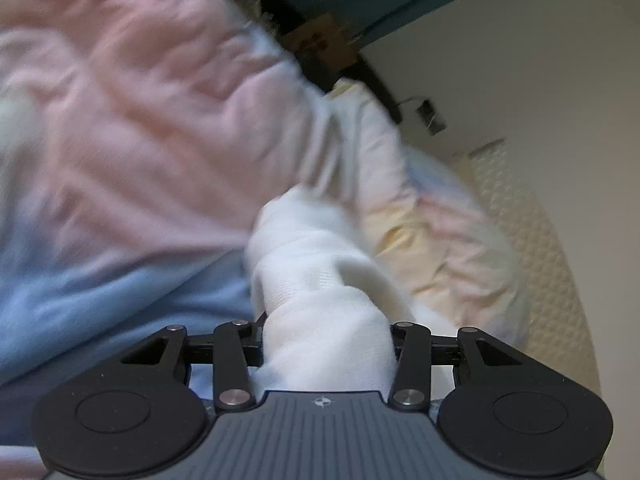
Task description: Fold clothes
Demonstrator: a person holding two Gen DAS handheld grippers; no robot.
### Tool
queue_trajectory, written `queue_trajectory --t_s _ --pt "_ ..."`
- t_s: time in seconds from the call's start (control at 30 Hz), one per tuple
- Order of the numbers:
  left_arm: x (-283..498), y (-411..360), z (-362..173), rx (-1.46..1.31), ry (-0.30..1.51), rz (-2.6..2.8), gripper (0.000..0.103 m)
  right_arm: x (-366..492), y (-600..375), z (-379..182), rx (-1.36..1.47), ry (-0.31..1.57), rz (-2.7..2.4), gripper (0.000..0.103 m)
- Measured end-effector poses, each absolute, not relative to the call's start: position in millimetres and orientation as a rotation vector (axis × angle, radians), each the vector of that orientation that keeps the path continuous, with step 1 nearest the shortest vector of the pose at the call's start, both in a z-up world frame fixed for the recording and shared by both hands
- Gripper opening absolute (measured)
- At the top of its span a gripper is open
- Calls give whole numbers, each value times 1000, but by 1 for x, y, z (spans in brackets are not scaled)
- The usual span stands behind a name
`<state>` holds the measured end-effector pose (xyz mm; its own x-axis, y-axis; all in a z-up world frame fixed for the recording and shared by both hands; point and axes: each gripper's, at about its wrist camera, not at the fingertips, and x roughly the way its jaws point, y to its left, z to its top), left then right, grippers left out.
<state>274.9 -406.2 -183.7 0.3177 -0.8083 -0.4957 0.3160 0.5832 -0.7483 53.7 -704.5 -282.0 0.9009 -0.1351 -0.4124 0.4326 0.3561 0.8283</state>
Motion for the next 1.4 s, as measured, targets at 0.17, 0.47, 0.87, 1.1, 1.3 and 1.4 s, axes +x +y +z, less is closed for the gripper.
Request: queue_trajectory --t_s 0.17,0.47,0.87,1.1,1.3,1.4 --pt "265 -396 -191 -517 994 -831 57 39 -703 -317 1279 276 -362 44" --pt "215 -373 -117 -304 940 -799 80 32 -700 -287 1305 388 -396 64" --pt "89 -320 9 -118 729 -836 103 -39 -657 -180 1005 354 -461 88" --pt "20 -289 58 -45 613 -833 103 -62 -594 -104 721 312 -427 87" --pt "-27 -260 82 29 513 -779 103 -89 -525 -56 493 288 -396 87" --pt "-43 -245 88 41 487 -758 103 -98 -492 -45 383 261 -405 87"
